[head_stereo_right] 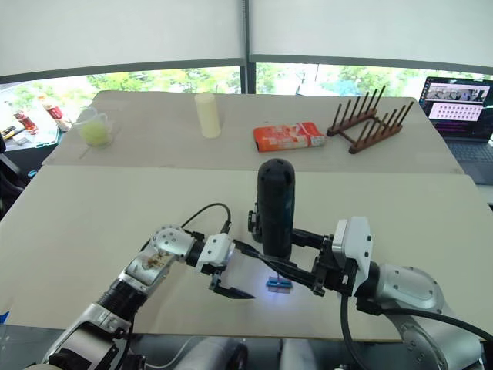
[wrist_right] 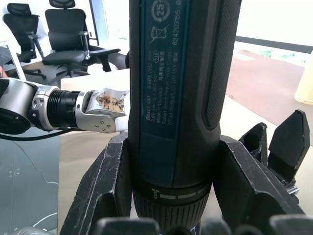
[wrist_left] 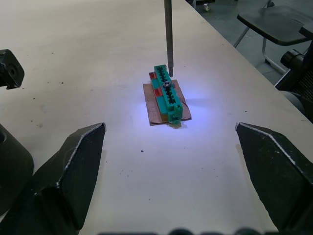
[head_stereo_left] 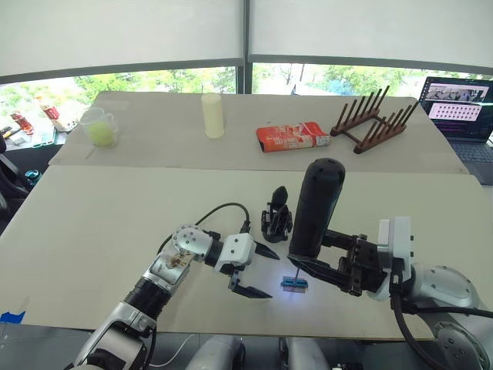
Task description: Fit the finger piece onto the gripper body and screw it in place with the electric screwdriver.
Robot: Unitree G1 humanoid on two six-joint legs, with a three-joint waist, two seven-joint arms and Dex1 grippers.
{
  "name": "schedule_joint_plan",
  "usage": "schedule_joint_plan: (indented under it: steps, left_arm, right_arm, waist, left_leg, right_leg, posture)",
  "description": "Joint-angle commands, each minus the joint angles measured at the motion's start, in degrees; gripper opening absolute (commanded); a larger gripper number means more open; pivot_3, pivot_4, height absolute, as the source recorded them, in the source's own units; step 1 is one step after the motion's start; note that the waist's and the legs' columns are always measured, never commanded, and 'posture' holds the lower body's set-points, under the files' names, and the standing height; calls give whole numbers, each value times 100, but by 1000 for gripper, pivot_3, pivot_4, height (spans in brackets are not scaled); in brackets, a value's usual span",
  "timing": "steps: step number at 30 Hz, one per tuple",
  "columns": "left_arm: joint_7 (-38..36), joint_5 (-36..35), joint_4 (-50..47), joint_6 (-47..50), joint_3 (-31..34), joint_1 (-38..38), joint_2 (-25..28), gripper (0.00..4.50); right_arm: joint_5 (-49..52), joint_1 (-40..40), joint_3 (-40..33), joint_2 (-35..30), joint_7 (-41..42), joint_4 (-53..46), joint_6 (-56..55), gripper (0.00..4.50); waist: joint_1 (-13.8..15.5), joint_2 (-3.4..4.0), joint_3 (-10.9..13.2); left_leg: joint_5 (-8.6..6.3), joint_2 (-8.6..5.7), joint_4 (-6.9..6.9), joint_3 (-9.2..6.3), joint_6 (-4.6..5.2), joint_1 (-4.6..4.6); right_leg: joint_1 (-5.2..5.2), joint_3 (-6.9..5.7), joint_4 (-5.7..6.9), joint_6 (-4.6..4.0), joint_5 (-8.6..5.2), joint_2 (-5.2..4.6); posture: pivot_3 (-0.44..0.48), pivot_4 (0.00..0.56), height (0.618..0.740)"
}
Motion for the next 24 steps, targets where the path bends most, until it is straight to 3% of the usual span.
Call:
schedule_joint_plan:
  steps: [1,24]
  left_arm:
    - [22,-26,-67,-100,12,-83,-24,4500]
    - [51,-37,-30,-105,35,-118,-46,4500]
  right_arm:
    - [54,-84,-175,28,-1,-136,-271,1914]
    - [52,-135,-81,26,-33,-173,-145,1914]
  waist:
    - [0,0,0]
    - [0,0,0]
  left_leg:
    - [0,0,0,0,0,0]
    - [0,0,0,0,0,0]
  right_leg:
    - [0,0,0,0,0,0]
    - [0,0,0,0,0,0]
  posture:
    - [0,150,740]
    - [0,150,740]
